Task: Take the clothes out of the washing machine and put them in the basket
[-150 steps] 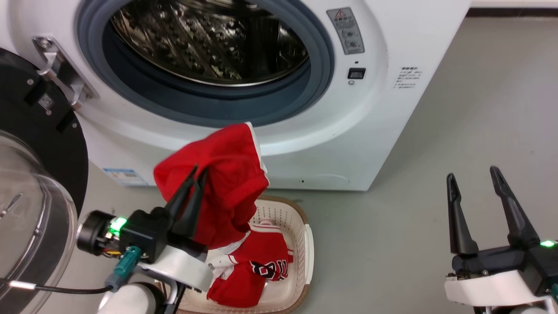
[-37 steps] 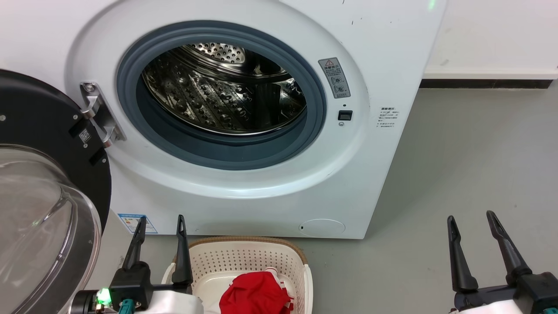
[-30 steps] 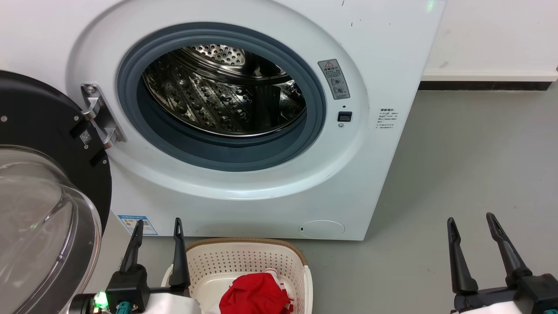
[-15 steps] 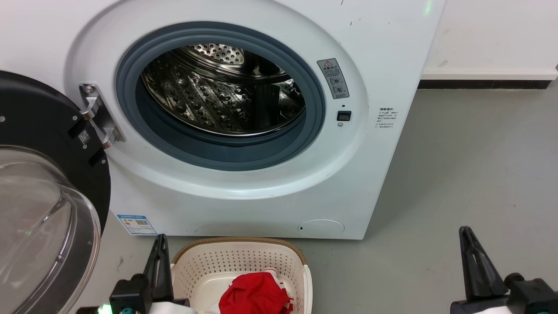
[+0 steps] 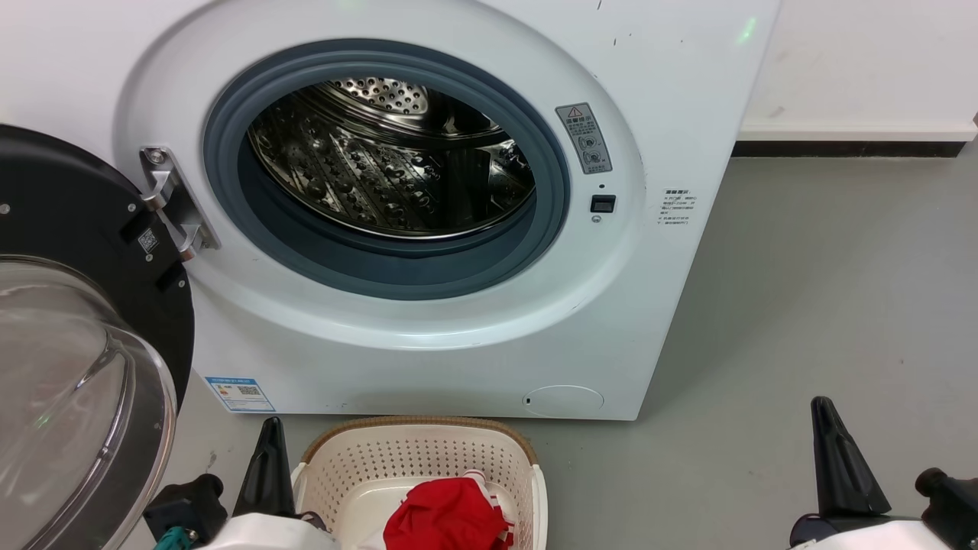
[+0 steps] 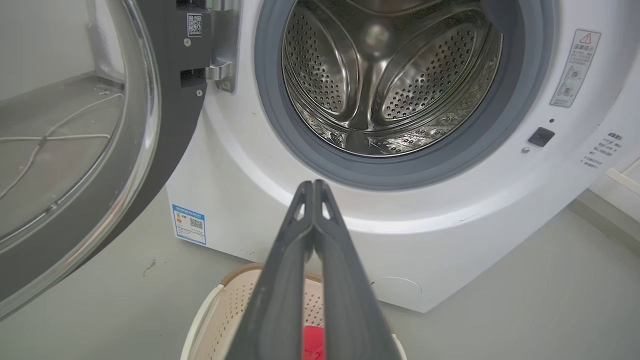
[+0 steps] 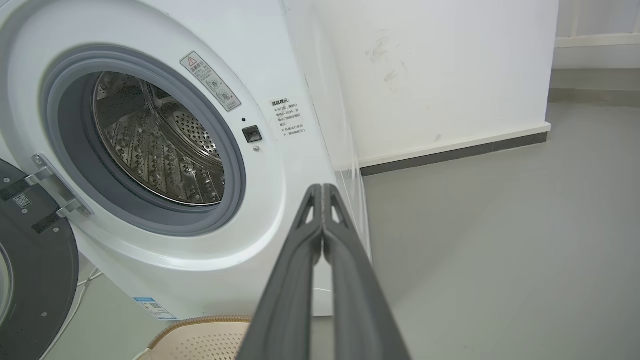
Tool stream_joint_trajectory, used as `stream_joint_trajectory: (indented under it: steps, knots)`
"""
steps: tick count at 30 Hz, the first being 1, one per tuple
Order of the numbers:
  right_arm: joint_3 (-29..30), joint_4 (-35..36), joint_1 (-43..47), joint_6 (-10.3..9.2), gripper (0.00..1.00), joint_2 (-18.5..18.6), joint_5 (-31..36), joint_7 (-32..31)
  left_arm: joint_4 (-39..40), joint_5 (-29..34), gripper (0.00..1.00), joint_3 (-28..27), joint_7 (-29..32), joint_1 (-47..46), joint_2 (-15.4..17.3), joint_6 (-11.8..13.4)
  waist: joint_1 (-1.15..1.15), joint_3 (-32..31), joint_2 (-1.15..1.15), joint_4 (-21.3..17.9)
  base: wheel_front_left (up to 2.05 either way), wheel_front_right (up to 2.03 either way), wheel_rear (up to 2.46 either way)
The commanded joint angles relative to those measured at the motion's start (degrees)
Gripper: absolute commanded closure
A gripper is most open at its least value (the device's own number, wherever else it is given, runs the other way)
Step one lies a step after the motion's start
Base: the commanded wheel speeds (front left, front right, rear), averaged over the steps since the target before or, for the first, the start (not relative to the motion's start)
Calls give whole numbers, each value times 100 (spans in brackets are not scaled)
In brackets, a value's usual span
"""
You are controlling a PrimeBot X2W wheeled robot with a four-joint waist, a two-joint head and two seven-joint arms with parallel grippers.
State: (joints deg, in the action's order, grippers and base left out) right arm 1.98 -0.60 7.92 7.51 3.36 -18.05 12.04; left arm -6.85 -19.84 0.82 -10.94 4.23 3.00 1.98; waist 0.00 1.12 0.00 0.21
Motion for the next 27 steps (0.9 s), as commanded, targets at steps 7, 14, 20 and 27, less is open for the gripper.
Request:
stream_joint_trajectory:
  steps: [7,14,20,27]
  knots:
    - [-18,-90,-293,-1,100,84,-939,-150,-13,-861,100,-96,181,-242,27,-122,0,-6,0,-1,0,0,0]
    - [-23,-215,-413,-1,100,112,-1663,-286,-85,-1538,100,-153,336,-333,33,-210,0,-12,0,-2,0,0,0]
    - [-21,-317,-511,-1,100,129,-2236,-396,-141,-2076,100,-201,463,-404,36,-280,0,-17,0,-4,0,0,0]
    - [-15,-412,-594,-1,100,143,-2767,-505,-196,-2579,100,-246,580,-465,38,-347,0,-23,0,-5,0,0,0]
